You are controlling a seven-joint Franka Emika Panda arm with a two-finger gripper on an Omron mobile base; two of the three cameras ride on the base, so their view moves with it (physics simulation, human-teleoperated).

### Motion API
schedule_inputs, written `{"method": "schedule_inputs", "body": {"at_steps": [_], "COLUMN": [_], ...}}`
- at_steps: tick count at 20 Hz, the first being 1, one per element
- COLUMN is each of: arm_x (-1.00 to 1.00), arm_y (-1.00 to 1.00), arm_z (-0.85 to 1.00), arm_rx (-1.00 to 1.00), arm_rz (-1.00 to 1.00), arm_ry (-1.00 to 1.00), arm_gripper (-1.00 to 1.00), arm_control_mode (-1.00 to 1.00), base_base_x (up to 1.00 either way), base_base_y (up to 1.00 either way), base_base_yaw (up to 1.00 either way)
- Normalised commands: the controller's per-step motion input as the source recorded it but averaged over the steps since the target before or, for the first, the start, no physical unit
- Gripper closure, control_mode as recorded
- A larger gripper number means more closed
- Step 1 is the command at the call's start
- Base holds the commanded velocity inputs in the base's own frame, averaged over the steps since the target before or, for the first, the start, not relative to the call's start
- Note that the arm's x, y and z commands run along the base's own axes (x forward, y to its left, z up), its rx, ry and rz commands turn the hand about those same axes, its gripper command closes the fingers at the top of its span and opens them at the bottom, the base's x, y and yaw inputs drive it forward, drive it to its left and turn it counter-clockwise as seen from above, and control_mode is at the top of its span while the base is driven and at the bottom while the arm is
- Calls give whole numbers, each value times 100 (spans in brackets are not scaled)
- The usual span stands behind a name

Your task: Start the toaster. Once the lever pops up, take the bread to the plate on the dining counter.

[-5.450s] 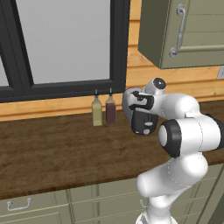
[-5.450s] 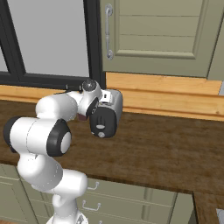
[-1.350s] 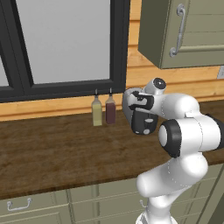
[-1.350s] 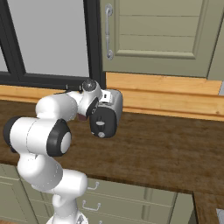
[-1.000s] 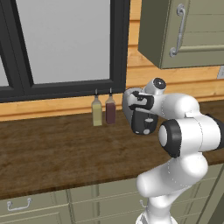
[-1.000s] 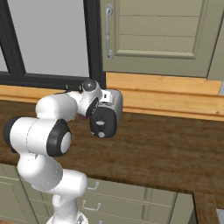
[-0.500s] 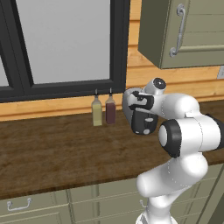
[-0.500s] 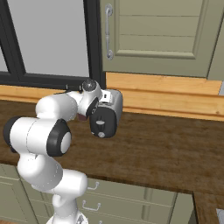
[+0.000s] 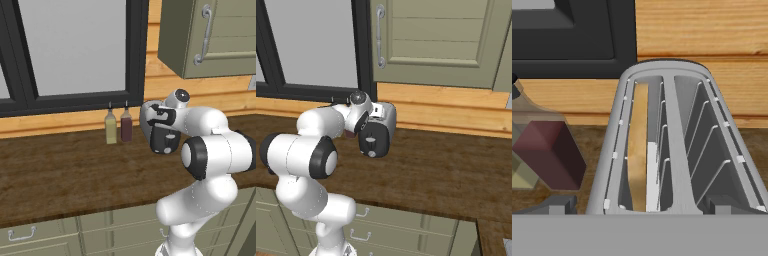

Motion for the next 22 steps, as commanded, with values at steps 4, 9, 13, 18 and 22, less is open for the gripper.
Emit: {"method": "schedule_inputs", "body": {"at_steps": [4, 9, 13, 18, 22], "arm_x": [0, 0, 0, 0, 0], "arm_y": [0, 0, 0, 0, 0], "arm_z": [0, 0, 0, 0, 0], "arm_rx": [0, 0, 0, 0, 0], "arm_rz": [0, 0, 0, 0, 0], "arm_ry": [0, 0, 0, 0, 0], "arm_gripper": [-100, -100, -100, -100, -100], "arm_control_mode": [-100, -100, -100, -100, -100], "base_base_x": [0, 0, 0, 0, 0], "base_base_y": [0, 0, 0, 0, 0], "base_base_yaw": [0, 0, 0, 0, 0]}}
